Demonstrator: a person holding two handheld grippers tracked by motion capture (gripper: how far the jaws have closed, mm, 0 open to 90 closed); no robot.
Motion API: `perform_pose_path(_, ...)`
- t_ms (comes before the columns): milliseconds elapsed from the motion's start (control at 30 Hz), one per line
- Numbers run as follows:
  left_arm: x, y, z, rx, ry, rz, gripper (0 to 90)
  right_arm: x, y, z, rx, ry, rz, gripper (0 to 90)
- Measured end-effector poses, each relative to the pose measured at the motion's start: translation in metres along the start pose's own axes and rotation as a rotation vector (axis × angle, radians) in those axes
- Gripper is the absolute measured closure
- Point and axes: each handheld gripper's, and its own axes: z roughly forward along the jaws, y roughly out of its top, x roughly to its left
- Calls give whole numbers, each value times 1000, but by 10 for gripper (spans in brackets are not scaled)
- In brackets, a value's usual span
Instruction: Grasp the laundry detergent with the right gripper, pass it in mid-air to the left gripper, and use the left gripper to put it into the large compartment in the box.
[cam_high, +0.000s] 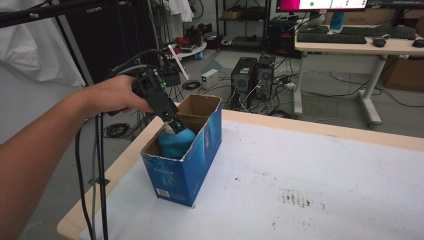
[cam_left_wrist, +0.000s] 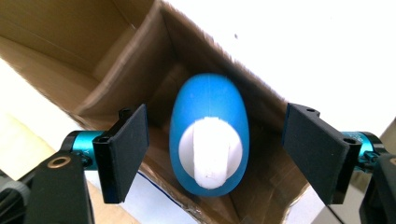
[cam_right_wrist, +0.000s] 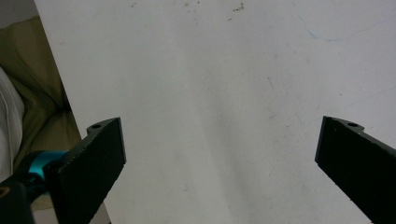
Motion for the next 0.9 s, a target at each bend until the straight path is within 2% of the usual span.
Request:
perform_pose_path(33, -2, 2, -2, -8, 16, -4, 232, 0, 0, 0, 2, 0, -2, 8)
perform_pose_path(100, -7, 7, -5, -7, 18, 1, 232, 0, 0, 0, 1, 0, -1, 9)
perform_pose_path(167, -10, 13, -8, 1, 13, 15, 232, 0, 0, 0, 6, -6, 1, 9)
perform_pose_path(267, -12, 19, -13, -22, -3, 34, 232, -1, 0, 0, 3, -9, 4, 8)
perform_pose_path(333, -13, 25, -17, -50, -10, 14, 232, -1, 0, -1, 2, -10, 4, 8)
perform_pose_path(400, -15, 31, -19, -50, 6, 17, 231, -1, 0, -1, 2, -10, 7, 8)
perform_pose_path(700, -34, 56, -16, -66, -56, 112, 230, -2, -1, -3, -13, -21, 12, 9)
perform_pose_path(733, -38, 60, -14, -64, -62, 119, 185, -2, -1, -4, -15, -24, 12, 9)
perform_pose_path(767, -41, 63, -12, -66, -65, 122, 103, -2, -1, -4, -22, -26, 10, 9)
perform_pose_path(900, -50, 74, -7, -56, -67, 148, 56, -1, -1, -5, -35, -33, 5, 9)
